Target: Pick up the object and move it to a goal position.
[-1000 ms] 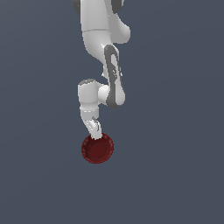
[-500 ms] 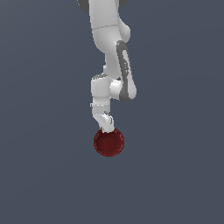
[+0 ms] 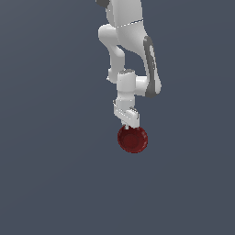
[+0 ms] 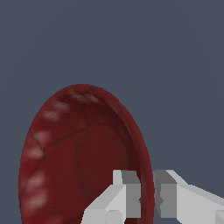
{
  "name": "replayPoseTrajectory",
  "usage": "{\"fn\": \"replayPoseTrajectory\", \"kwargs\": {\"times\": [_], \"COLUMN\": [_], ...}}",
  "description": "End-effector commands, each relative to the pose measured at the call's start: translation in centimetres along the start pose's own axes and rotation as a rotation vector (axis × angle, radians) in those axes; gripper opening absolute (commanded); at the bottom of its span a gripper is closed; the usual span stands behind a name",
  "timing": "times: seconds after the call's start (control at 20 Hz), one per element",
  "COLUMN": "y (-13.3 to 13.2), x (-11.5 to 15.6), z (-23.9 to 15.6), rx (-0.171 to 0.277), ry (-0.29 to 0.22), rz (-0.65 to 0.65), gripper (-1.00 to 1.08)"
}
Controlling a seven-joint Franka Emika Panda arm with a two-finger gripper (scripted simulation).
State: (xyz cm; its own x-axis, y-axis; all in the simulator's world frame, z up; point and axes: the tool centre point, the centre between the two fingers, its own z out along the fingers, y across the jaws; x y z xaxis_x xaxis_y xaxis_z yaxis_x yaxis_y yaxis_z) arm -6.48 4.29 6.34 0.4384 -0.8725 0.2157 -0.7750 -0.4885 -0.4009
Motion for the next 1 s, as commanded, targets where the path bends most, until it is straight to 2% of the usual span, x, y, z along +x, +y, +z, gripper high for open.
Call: {"fn": "replayPoseTrajectory", "kwargs": {"times": [0.0, 0.45, 0.95], "y": [-0.3, -1.3, -1.9], "x": [-2.5, -9.7, -13.3], "z": [-0.9, -2.9, -3.9], "rx": [0.002, 0.003, 0.004], "ry": [0.002, 0.000, -0.002], "rz": [0.000, 0.001, 0.003], "gripper": [-1.00, -1.00, -1.00]}}
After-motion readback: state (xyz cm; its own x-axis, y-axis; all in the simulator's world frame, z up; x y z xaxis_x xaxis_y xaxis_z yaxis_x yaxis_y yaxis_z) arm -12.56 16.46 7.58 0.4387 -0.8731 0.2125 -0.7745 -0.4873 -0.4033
